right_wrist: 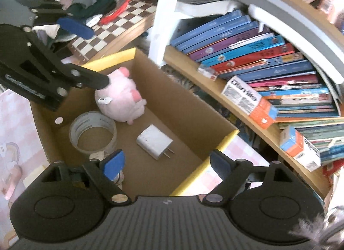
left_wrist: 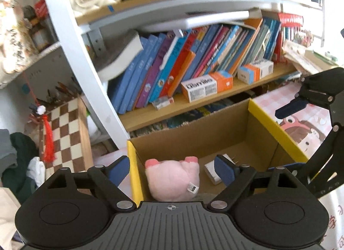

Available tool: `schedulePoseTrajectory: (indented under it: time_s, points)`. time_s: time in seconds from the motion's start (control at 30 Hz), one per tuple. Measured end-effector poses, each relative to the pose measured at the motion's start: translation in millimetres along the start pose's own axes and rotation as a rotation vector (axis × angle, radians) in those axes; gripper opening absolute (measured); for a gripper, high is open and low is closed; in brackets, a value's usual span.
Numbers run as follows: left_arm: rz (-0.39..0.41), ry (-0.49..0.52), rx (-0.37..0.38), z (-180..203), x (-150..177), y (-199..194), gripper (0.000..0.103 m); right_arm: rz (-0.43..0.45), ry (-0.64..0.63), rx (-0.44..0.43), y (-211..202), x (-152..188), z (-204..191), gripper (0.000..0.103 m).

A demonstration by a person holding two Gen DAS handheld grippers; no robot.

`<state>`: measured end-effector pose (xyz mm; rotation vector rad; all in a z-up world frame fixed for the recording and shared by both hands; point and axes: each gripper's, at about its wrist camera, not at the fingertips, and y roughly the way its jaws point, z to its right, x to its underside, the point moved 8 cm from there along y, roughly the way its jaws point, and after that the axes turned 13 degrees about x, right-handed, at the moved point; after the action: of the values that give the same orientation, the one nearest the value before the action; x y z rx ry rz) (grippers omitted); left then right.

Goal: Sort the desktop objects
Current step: 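Withdraw both open tools up out of the yellow box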

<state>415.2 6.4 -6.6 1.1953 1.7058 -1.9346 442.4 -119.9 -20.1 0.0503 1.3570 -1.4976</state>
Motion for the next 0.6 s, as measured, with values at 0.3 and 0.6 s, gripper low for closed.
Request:
schedulePoseTrajectory:
  time_s: [0.3,0.6]
  points:
    - [0.070,-0.015,-0.014,3.8,6.4,-43.6,0.093,0.037,0.085,0.052,-34.8,6.3,9.8,0.087]
    - [0.101,-0.006,-0.009,15.3,32.5,-87.8,0.095,0.064,0.145,0.091,-77.3,25.2,2.3,0.089]
